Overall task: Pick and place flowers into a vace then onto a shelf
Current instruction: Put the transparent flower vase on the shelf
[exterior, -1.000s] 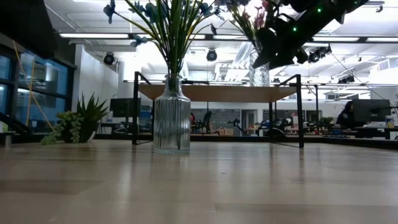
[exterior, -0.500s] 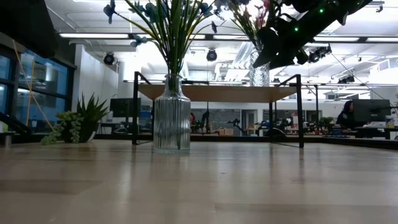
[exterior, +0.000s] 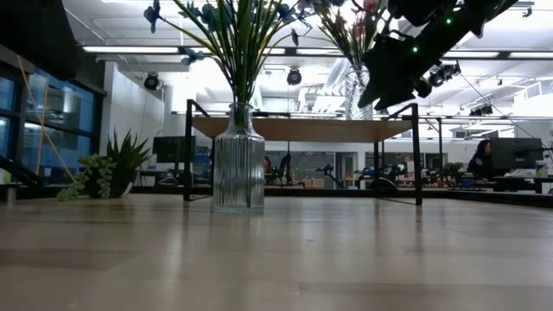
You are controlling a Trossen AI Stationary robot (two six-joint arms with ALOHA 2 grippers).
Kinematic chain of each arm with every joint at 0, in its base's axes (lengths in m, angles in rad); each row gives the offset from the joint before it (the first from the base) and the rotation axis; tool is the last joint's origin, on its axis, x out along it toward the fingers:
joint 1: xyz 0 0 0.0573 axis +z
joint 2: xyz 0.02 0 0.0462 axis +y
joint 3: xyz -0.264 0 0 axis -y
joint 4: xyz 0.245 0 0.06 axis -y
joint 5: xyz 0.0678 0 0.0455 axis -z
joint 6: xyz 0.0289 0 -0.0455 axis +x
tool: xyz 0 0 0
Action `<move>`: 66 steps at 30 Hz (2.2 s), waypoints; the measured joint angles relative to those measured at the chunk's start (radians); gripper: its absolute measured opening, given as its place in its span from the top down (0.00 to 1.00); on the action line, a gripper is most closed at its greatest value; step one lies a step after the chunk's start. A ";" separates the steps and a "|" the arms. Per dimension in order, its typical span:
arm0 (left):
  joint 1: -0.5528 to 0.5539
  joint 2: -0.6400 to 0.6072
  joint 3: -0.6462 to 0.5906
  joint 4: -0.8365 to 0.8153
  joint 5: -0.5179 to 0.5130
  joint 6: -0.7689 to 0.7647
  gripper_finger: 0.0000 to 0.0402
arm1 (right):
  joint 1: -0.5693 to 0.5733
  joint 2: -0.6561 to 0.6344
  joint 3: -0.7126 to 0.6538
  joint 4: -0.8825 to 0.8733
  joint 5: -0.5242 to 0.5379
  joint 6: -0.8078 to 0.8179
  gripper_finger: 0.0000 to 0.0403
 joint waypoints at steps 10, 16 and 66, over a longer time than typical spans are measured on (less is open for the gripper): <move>0.000 0.000 0.000 0.000 0.000 0.000 0.72 | 0.000 -0.005 0.002 -0.006 -0.003 -0.002 0.34; 0.000 0.000 0.000 0.000 0.000 0.000 0.72 | 0.000 -0.053 0.002 -0.050 -0.011 -0.003 0.34; -0.013 0.203 0.000 0.154 -0.133 -0.024 0.72 | 0.838 -0.491 0.004 -0.378 -0.112 0.481 0.34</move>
